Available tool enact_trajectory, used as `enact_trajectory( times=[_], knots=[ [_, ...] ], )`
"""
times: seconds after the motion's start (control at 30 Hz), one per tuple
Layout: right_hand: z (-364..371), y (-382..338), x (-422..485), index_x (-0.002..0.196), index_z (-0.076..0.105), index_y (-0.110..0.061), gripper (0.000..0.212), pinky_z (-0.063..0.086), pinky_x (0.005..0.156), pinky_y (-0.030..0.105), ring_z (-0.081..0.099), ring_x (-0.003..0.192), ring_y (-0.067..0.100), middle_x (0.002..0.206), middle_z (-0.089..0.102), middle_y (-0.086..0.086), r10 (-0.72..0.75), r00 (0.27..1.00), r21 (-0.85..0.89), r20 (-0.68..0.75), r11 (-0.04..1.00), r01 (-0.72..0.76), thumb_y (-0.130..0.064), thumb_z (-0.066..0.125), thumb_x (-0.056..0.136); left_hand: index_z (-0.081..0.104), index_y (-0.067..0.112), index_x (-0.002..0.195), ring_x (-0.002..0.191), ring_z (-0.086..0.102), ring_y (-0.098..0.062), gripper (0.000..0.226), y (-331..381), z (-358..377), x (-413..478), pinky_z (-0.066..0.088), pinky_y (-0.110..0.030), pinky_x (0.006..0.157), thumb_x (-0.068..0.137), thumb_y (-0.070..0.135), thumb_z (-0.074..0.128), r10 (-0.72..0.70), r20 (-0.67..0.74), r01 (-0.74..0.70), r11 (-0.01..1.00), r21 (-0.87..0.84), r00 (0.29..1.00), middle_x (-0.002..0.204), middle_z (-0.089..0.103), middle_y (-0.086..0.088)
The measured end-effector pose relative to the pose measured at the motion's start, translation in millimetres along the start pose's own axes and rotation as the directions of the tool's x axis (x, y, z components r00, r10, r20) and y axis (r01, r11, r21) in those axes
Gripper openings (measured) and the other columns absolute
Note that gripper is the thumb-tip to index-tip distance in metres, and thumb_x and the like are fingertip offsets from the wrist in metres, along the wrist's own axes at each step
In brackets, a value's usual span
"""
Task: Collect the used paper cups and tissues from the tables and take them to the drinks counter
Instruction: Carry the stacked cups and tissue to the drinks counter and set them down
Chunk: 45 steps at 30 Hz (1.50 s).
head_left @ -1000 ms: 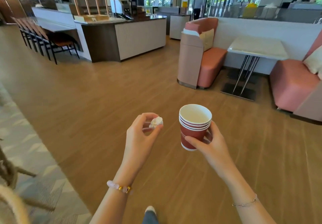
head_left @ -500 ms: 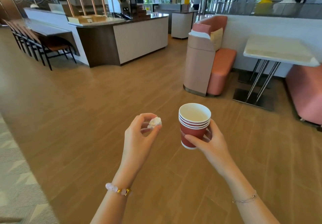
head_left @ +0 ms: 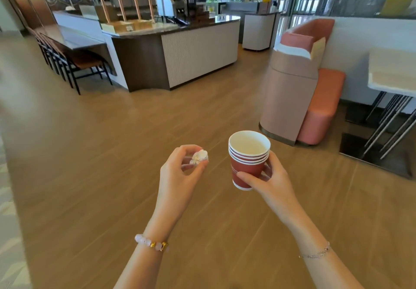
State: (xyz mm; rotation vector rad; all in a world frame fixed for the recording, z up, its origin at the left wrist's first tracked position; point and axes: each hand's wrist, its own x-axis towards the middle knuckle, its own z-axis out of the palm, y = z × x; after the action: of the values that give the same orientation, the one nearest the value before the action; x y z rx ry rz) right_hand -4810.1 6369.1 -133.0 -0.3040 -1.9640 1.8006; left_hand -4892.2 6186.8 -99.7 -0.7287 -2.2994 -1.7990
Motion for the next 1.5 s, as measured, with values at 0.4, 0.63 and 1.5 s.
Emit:
enact_trajectory(
  times=[0.4, 0.63, 1.5],
  knots=[
    [7, 53, 250, 0.122, 0.053, -0.037, 0.065, 0.050, 0.075, 0.012, 0.062, 0.104, 0.000, 0.113, 0.065, -0.016, 0.033, 0.999, -0.023, -0.036, 0.999, -0.033, -0.021, 0.083, 0.067, 0.064, 0.027, 0.093, 0.083, 0.060, -0.003, 0.014, -96, 64, 243, 0.048, -0.013, 0.074, 0.083, 0.019, 0.069, -0.019, 0.030, 0.020, 0.998, -0.057, 0.999, 0.094, 0.065, 0.014],
    [40, 84, 429, 0.122, 0.053, -0.035, 0.063, 0.049, 0.072, 0.009, 0.062, 0.100, -0.003, 0.112, 0.065, -0.016, 0.037, 0.992, -0.033, -0.121, 0.999, -0.041, -0.018, 0.083, 0.069, 0.064, 0.029, 0.092, 0.084, 0.061, -0.005, 0.013, -170, 86, 430, 0.048, -0.013, 0.074, 0.083, 0.021, 0.069, 0.019, 0.097, -0.011, 0.996, -0.084, 0.995, 0.094, 0.065, 0.016],
    [4, 190, 1060, 0.114, 0.051, -0.048, 0.061, 0.050, 0.074, 0.011, 0.061, 0.104, -0.002, 0.110, 0.064, -0.022, -0.008, 0.965, -0.021, -0.261, 1.000, 0.003, -0.025, 0.084, 0.067, 0.064, 0.027, 0.095, 0.085, 0.060, 0.000, 0.018, -339, 301, 1025, 0.048, -0.011, 0.075, 0.083, 0.015, 0.069, 0.121, 0.230, -0.104, 0.991, -0.084, 0.966, 0.096, 0.064, 0.014]
  ],
)
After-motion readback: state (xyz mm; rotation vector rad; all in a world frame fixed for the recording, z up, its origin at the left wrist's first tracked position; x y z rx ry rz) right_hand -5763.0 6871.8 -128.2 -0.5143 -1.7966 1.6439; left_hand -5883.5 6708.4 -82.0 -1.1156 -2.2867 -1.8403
